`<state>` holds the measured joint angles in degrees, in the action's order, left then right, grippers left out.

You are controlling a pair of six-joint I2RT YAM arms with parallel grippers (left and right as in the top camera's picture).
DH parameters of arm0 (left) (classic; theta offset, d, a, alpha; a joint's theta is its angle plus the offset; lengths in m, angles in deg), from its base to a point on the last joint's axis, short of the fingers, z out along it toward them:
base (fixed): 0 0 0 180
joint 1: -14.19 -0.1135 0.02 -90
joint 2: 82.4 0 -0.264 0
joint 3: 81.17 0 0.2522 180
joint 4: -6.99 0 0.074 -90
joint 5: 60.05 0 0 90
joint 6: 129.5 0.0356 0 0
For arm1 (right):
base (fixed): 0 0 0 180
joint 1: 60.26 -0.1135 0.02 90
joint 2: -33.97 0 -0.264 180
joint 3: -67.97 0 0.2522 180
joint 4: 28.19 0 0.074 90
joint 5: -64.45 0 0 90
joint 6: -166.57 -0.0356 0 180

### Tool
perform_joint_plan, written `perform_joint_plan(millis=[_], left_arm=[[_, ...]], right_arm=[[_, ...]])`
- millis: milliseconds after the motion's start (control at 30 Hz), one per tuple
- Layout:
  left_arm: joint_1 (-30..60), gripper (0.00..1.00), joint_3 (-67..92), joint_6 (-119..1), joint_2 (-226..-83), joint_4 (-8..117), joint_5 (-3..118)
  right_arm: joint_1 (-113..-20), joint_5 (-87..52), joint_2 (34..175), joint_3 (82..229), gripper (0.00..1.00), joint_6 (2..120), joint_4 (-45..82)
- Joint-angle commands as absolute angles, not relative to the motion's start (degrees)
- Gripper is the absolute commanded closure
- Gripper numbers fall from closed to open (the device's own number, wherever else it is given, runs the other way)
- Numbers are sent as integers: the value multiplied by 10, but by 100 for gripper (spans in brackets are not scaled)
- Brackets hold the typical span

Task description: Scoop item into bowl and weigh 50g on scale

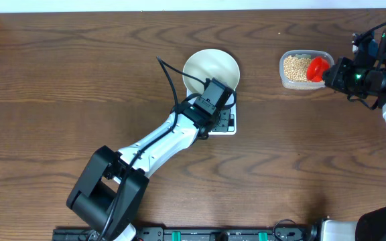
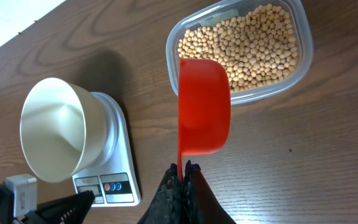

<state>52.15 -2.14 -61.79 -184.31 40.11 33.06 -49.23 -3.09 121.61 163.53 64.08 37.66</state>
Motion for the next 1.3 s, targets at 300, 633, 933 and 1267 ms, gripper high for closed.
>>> perform_joint_plan(millis=[300, 633, 933, 1267], left_arm=[[520, 93, -32, -619, -1878, 384, 305], [520, 92, -32, -622, -1895, 373, 305], [520, 93, -34, -624, -1899, 374, 305], [520, 93, -53, -631, -1900, 366, 305]], right_arm=[[-488, -32, 1209, 1645, 99, 651, 379], [-488, -42, 1209, 1645, 99, 657, 385], [-488, -42, 1209, 1645, 99, 662, 391], [-488, -42, 1209, 1645, 99, 664, 394]])
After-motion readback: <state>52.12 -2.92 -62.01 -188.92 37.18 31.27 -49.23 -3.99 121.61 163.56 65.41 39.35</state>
